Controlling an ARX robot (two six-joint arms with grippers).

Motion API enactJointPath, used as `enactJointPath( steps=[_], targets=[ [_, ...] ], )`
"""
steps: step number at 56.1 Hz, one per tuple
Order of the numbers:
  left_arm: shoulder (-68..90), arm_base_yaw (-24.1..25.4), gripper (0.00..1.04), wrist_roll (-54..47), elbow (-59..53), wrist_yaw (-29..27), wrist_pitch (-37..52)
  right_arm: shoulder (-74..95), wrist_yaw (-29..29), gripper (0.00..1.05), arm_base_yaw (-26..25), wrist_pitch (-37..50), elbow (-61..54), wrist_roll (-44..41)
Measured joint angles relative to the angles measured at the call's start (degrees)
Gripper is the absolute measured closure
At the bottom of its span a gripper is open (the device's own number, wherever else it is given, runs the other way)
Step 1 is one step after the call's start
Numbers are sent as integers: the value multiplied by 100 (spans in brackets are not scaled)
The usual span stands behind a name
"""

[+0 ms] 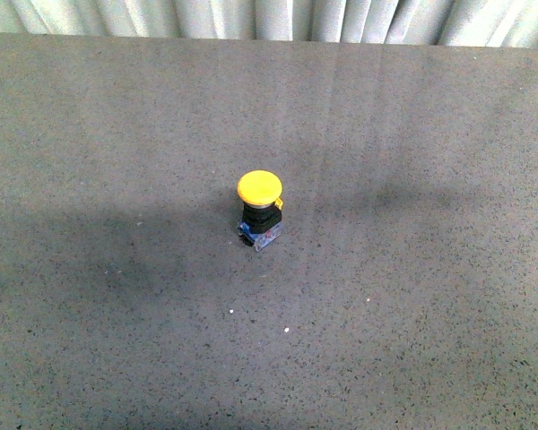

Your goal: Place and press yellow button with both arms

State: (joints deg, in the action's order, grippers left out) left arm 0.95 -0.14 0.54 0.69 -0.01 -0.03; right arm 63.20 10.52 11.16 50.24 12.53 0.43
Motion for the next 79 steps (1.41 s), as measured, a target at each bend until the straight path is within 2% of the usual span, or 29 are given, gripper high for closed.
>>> enactJointPath(
  steps=[23,26,30,54,79],
  targets=[
    [0,0,103,-2,0,2,0,-1609,-551,103,-575,-831,-813,-9],
    [0,0,103,-2,0,4,2,-1731,-931,103,-831,-800,-933,-11],
    [0,0,103,-2,0,2,2,-1875,-990,103,-1062,-761,-1108,-9],
    [0,0,103,-2,0,2,2,-3716,-1040,103,-1097,-2439,-1150,-13],
    [0,0,103,-2,0,2,2,-4769,-1040,103,-1097,-3469,-1150,-13]
  ],
)
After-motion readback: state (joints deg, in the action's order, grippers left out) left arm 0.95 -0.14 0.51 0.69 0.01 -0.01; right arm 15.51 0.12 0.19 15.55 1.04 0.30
